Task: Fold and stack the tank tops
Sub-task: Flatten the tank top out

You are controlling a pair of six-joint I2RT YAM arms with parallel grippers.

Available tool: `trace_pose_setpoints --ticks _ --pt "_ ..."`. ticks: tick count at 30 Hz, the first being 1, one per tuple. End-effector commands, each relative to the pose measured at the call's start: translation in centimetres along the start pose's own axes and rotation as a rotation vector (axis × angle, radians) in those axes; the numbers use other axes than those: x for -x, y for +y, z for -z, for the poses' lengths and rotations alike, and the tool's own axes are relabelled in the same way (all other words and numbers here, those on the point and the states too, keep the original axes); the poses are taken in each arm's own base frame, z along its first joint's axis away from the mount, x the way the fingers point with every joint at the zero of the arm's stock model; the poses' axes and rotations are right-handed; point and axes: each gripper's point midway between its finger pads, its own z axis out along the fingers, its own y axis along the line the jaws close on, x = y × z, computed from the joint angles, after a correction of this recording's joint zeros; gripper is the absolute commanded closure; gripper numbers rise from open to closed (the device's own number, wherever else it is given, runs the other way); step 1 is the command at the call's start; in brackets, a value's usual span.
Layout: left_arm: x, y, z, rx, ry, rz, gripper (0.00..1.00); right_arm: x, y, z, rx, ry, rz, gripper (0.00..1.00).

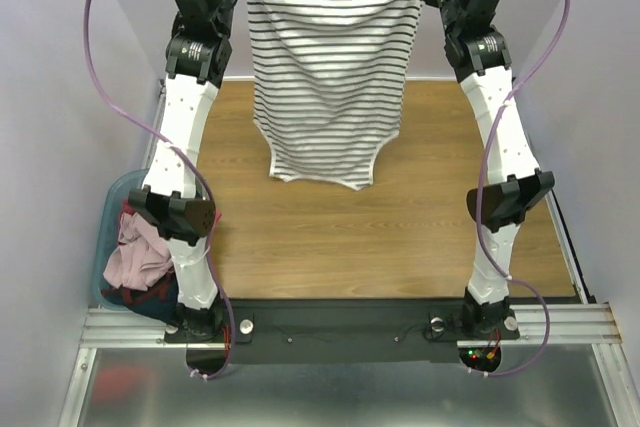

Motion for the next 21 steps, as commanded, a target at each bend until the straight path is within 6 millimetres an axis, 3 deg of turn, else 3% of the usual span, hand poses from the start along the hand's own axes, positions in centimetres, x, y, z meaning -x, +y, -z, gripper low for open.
trace_pose_setpoints --ticks 1,5,6,7,8,9,10,11,12,13,14,15,16,17,18,19,20,21 --pt "11.8 -5.8 3.4 -0.248 -0.288 0.051 1.0 11.9 4.1 3.0 0.192 -0.336 -0.104 0.99" --pt "15.0 -6.5 5.1 -0.301 -0.386 0.037 1.0 15.0 4.3 4.6 0.209 -0.425 -0.118 0.99" --pt "14.9 -6.5 5.3 -0.307 -0.376 0.027 1.0 15.2 4.1 4.9 0.201 -0.426 -0.116 1.0" --pt "15.4 -6.7 6.2 -0.316 -0.373 0.024 1.0 13.5 3.4 4.2 0.172 -0.385 -0.106 1.0" --pt "12.7 -5.8 5.2 -0.298 -0.31 0.016 1.0 14.5 3.2 5.6 0.164 -0.392 -0.114 0.99" --pt "11.8 -5.3 5.2 -0.286 -0.284 0.016 1.0 14.0 2.7 5.9 0.15 -0.378 -0.113 0.99" --pt "11.9 -5.7 6.6 -0.31 -0.267 0.017 1.0 10.3 1.6 4.9 0.114 -0.298 -0.104 0.99" --pt "7.7 -4.4 5.7 -0.302 -0.171 0.029 1.0 11.2 1.4 6.5 0.113 -0.302 -0.111 0.99" --pt "6.1 -3.9 6.0 -0.307 -0.134 0.036 1.0 10.3 0.7 6.9 0.092 -0.279 -0.114 0.99" --pt "6.6 -4.4 7.9 -0.336 -0.132 0.057 1.0 8.6 0.2 7.3 0.076 -0.24 -0.122 0.99" --pt "1.9 -2.7 7.8 -0.329 -0.039 0.092 1.0 5.4 -1.1 8.1 0.045 -0.167 -0.114 0.99" --pt "0.3 -2.0 8.5 -0.322 -0.006 0.119 1.0 3.5 -1.9 8.9 0.029 -0.127 -0.114 0.99" --pt "0.4 -2.1 10.5 -0.33 0.0 0.152 1.0 1.6 -2.7 9.5 0.006 -0.088 -0.13 0.99" --pt "-5.1 0.7 11.1 -0.272 0.105 0.181 1.0 -0.2 -3.5 10.4 -0.013 -0.051 -0.139 0.99" --pt "-7.3 1.3 12.4 -0.26 0.163 0.241 1.0 -4.7 -5.4 12.7 -0.05 0.038 -0.136 0.99" --pt "-11.9 3.4 15.0 -0.2 0.246 0.266 1.0 -6.9 -6.2 13.9 -0.069 0.081 -0.177 0.99" --pt "-14.3 4.1 16.7 -0.16 0.293 0.314 1.0 -11.9 -8.3 17.0 -0.109 0.174 -0.178 0.99" --pt "-15.1 4.5 19.0 -0.146 0.304 0.341 1.0 -14.2 -9.2 18.6 -0.128 0.218 -0.202 0.95"
